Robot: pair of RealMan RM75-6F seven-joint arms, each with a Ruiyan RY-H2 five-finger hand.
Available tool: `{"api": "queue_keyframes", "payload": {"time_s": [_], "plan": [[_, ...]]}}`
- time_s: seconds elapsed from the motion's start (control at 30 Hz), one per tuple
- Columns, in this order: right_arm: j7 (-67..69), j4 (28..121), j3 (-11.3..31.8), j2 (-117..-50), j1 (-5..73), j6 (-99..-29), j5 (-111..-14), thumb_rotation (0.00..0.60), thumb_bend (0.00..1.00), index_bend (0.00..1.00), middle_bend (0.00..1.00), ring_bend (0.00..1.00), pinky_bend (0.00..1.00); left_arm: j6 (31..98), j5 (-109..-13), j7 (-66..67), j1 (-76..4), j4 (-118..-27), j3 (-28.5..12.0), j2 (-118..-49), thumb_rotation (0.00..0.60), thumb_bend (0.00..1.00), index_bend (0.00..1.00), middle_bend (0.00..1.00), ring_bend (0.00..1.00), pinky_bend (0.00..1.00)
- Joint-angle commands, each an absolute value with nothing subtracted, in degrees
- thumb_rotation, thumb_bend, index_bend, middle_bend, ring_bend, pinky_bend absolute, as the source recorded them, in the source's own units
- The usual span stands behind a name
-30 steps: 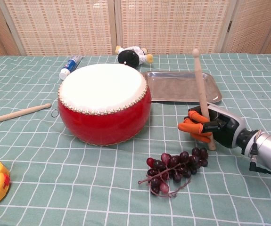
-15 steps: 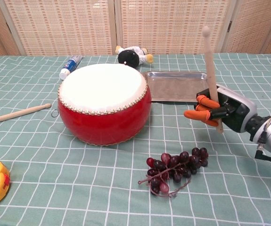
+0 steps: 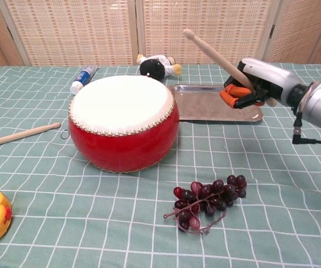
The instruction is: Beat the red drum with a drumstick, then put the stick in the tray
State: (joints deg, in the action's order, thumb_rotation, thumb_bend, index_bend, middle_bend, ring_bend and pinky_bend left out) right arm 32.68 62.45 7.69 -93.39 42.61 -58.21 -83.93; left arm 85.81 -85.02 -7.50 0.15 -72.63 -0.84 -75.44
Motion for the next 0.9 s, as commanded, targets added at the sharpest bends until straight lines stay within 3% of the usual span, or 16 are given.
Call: {"api": "queue_keyframes", "payload": {"time_s": [0.03,0.23,0.57,0.9], "plan": [[5.14,72.51,14.69,-88.27,50.14,-46.08,-69.26,0.600,0.68,1.00,1.00,1.00,1.00,85.94,-84.98,-7.60,0.25,-72.58,-0.85,-75.43,0.600,0.37,0.00,0.00,0.00,0.00],[-16.32,71.38,15.14,-91.36,55.15,-45.37,-59.27,0.600,0.70,1.00,1.00,1.00,1.00,85.96,-84.77,-8.16,0.60,-72.10,-0.65,-75.40,0.600,0.37,0.00,0.00,0.00,0.00],[-35.75,68.90,12.09,-95.55,59.68,-46.49,-49.33,0.600,0.70,1.00,1.00,1.00,1.00,86.15,-84.56,-9.16,1.12,-71.16,-0.49,-75.66,0.600,0.37,0.00,0.00,0.00,0.00],[-17.19,75.87,18.05,-92.92,55.57,-50.12,-55.20,0.600,0.72,1.00,1.00,1.00,1.00,86.92,-85.17,-9.67,1.14,-70.93,-0.61,-75.65,0.600,0.37,0.00,0.00,0.00,0.00]]}}
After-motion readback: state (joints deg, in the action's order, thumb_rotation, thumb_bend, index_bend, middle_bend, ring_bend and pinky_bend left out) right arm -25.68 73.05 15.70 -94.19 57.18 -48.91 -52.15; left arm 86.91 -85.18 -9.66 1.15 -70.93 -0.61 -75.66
